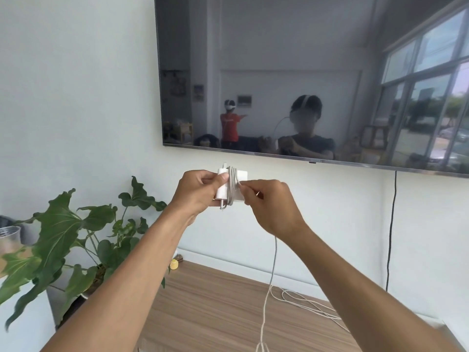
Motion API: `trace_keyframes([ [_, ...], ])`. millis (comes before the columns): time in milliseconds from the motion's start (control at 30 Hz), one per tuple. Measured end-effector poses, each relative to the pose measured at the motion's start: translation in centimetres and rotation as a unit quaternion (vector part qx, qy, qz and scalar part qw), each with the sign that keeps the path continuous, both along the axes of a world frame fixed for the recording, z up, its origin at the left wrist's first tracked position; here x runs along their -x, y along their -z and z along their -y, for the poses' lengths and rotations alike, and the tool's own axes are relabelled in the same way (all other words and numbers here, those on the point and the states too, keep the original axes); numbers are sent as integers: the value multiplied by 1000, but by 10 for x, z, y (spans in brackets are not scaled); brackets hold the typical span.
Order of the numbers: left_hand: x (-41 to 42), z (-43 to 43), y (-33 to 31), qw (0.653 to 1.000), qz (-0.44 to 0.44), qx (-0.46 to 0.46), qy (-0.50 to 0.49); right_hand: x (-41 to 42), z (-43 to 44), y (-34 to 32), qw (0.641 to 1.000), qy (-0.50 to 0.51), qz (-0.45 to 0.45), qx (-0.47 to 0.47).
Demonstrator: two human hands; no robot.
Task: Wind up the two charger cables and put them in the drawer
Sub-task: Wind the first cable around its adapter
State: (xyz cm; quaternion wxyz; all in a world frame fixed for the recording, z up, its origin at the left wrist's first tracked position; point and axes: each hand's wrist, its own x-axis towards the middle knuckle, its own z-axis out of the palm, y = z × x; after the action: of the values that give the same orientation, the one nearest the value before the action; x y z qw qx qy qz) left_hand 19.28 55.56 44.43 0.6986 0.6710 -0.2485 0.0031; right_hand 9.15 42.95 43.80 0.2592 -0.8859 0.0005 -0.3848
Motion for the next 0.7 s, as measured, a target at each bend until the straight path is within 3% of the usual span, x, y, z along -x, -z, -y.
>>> trace_keyframes([
  [167, 0, -2, -4, 998, -36, 43, -4, 3, -8, 25, 996, -52, 46, -59],
  [433, 11, -7, -8, 991, -88, 69, 73, -4, -1, 48, 969, -116, -22, -215],
  [700, 18, -18, -3, 981, -69, 17, 181, -5, 21, 40, 976, -108, -100, -161],
])
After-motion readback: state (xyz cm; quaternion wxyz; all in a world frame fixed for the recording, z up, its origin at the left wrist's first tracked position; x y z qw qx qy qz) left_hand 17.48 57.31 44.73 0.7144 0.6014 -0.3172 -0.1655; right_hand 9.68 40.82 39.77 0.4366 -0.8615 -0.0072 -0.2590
